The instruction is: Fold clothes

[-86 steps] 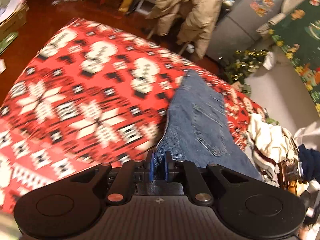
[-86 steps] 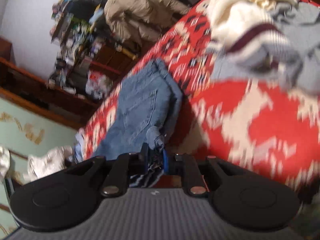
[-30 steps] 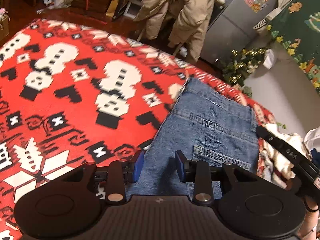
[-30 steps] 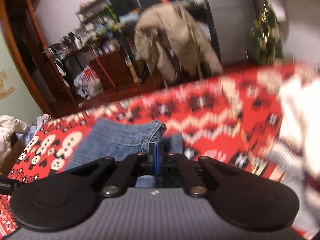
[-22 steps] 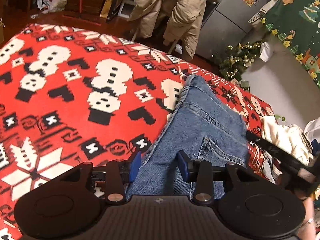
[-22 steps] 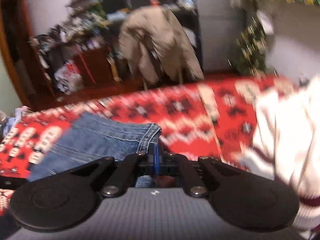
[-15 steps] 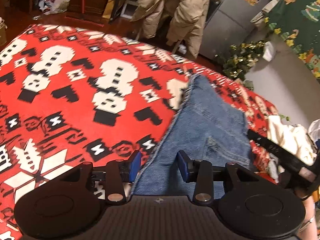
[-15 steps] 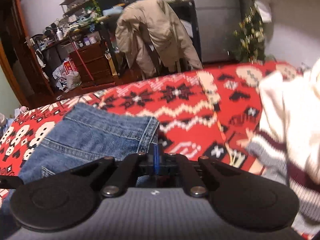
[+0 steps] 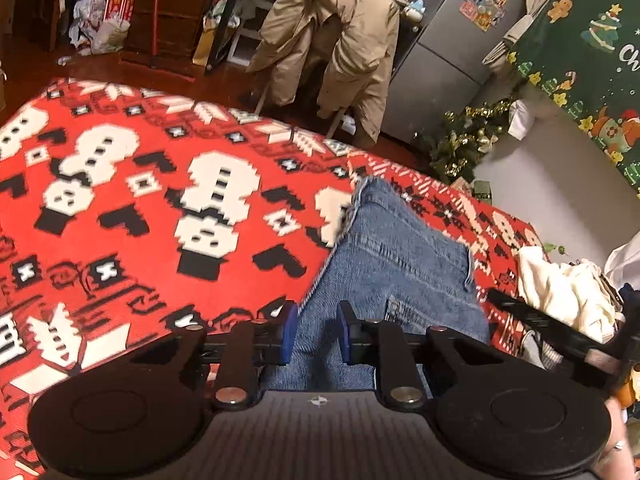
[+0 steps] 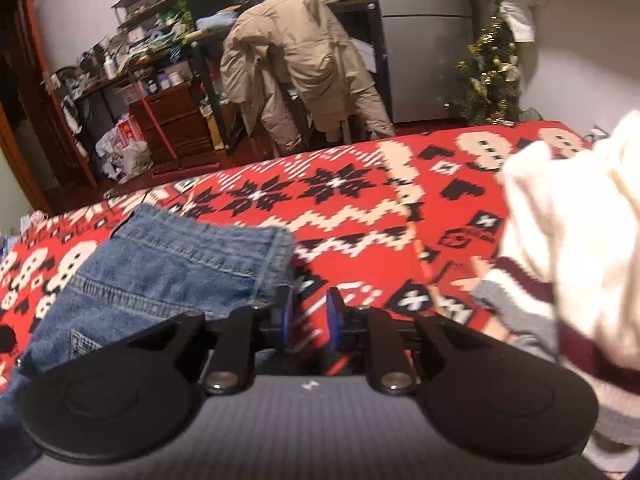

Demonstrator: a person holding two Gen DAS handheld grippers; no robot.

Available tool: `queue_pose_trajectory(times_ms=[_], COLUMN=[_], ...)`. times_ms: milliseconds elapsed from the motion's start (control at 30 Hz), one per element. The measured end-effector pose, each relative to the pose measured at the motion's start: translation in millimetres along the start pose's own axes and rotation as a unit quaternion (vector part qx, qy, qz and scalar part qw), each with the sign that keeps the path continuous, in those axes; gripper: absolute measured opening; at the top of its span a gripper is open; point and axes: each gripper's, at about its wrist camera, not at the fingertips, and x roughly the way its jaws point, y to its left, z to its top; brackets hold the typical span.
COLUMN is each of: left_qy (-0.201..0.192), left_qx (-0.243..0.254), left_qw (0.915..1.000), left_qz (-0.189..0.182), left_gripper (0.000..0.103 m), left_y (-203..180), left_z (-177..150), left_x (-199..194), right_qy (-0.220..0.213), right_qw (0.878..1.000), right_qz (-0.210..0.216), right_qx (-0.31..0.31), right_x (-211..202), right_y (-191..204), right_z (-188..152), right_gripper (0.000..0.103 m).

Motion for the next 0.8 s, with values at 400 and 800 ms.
queue_pose_trajectory(times_ms=[400,800], left_qy=[0.020,-0.007], left_qx=[-0.011,0.011], left_qw=[0.9997,0.9993], left_qz=[-0.007,-0.036], left_gripper=[0.016,0.016], left_y=[1,-13], left_z=[-10,-8], left_x=[8,-13], right_qy=[0.070,0.001], right_qw=[0.995,0.999], right_qz=[0.047,0.019], right_qx=[-0.046,-0.049], right_x=[-54,-116], right_y=[39,33], right_z=[-48,-51], right_gripper=[0.006,0.009])
